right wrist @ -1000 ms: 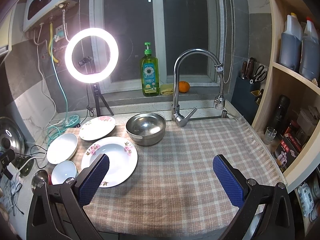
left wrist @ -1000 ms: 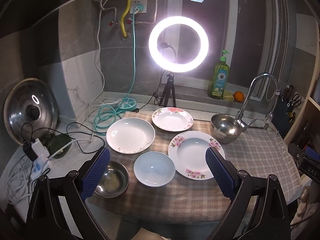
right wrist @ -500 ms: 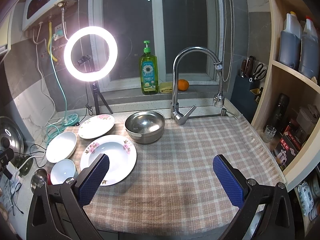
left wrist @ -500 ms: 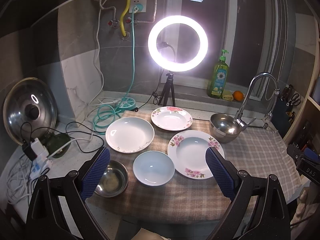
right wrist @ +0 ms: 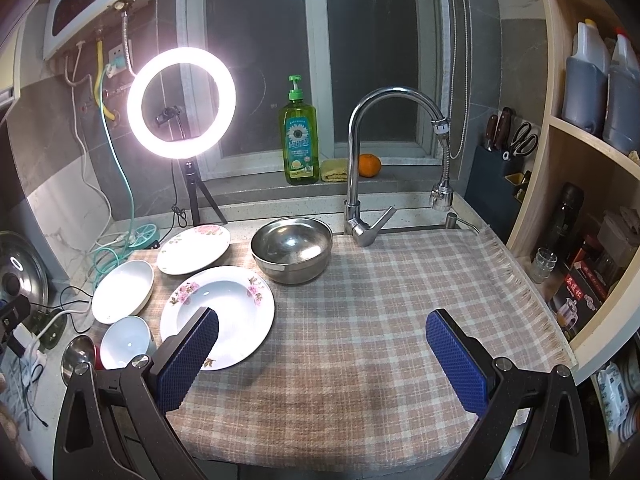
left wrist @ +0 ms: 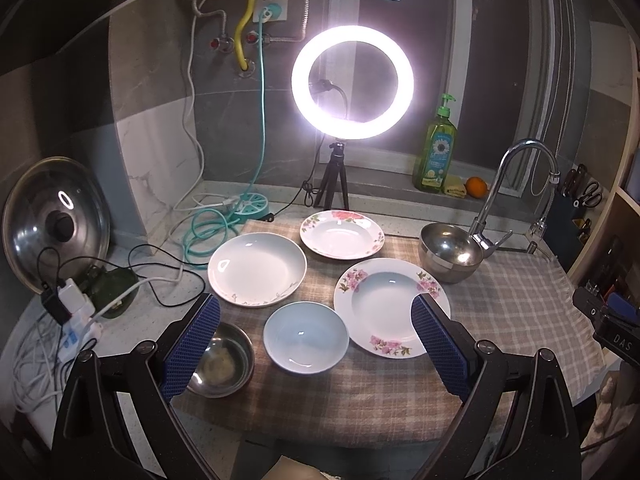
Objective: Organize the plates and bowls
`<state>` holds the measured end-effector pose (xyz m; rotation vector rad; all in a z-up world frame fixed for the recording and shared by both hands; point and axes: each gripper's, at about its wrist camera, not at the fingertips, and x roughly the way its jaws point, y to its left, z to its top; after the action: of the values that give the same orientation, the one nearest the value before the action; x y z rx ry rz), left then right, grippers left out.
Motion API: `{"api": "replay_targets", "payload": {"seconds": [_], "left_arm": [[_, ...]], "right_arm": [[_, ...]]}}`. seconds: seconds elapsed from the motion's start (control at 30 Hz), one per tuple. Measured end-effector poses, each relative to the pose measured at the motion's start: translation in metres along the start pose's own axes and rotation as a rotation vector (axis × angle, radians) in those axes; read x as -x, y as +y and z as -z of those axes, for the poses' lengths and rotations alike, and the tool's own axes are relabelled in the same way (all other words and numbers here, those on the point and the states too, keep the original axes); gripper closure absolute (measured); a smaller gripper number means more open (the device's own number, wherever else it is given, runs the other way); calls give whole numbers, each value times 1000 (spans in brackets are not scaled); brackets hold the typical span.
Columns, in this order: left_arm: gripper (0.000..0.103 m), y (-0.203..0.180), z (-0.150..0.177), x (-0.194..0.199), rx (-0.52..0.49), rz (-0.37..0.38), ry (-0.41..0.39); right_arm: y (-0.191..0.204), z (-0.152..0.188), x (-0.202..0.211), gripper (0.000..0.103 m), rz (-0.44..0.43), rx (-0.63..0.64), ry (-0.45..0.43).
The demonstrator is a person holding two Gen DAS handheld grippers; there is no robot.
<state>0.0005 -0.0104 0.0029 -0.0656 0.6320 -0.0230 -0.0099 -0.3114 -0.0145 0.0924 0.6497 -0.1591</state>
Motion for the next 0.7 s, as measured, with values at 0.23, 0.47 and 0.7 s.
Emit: {"api": "replay_targets", "payload": {"seconds": [0.23, 0.47, 0.7], "left_arm": [[6, -2, -1, -9, -4, 3, 15], [6, -1, -3, -20, -4, 8, 36], [6, -1, -3, -31, -8, 16, 55]], "right_arm": [[0, -2, -11, 1, -27, -2, 15], [-5, -1, -25, 1, -54, -26, 49], [-1, 0, -37, 1, -58, 2, 62]]}}
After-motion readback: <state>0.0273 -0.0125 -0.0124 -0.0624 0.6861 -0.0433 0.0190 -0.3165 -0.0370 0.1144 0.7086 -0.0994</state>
